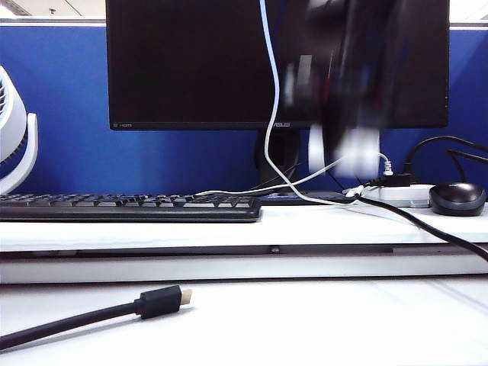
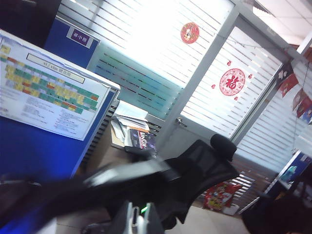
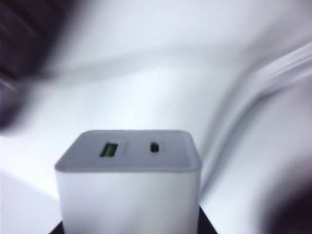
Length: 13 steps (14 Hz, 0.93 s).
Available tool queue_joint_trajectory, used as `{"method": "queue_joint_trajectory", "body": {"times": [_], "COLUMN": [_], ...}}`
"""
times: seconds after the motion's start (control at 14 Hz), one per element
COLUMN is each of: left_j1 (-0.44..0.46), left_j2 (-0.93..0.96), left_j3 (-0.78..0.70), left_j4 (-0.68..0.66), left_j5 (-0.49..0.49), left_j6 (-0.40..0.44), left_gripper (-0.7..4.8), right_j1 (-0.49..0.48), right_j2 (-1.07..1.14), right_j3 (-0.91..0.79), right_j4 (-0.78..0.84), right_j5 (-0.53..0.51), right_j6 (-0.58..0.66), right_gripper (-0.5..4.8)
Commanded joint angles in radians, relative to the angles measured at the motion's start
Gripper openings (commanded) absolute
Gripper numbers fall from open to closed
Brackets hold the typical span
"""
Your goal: Pick up the Type-C charging cable and the charging base, insert one end of the Type-C charger into the corresponding slot on the base, and finally place the plugged-in charger back on the table.
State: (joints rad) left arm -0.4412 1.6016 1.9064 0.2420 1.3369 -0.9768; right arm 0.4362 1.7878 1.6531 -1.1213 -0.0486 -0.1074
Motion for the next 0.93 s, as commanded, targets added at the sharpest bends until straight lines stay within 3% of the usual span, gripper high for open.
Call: {"method": "queue_joint_trajectory", "body": {"times": [0.07, 0.21, 0.57, 0.71, 0.78, 0.93], "left_j1": [0.000, 0.000, -0.002, -0.001, -0.002, -0.018], "left_j2": [-0.005, -0.005, -0.005, -0.005, -0.005, -0.005], "left_j3": [0.005, 0.005, 0.005, 0.005, 0.005, 0.005], "left_j4": [0.006, 0.006, 0.004, -0.002, -0.001, -0.001], "left_j5": [0.019, 0.034, 0.055, 0.055, 0.049, 0.048], "left_j6": [-0.053, -0.097, -0.232, -0.244, -0.267, -0.291], "left_gripper": [-0.06, -0.06, -0.06, -0.06, -0.06, -0.06], "right_j1": [-0.001, -0.002, -0.001, 0.003, 0.003, 0.003], "right_j2": [-0.294, -0.486, -0.624, -0.656, -0.671, -0.671], "right_j3": [0.010, 0.010, 0.010, 0.010, 0.010, 0.010], "right_j4": [0.184, 0.394, 0.525, 0.580, 0.652, 0.693], "right_j5": [0.005, 0.040, 0.049, 0.042, -0.026, -0.074], "right_j6": [-0.113, -0.240, -0.595, -0.718, -0.823, -0.899], "right_gripper": [-0.01, -0.01, -0.01, -0.01, -0.01, -0.01]}}
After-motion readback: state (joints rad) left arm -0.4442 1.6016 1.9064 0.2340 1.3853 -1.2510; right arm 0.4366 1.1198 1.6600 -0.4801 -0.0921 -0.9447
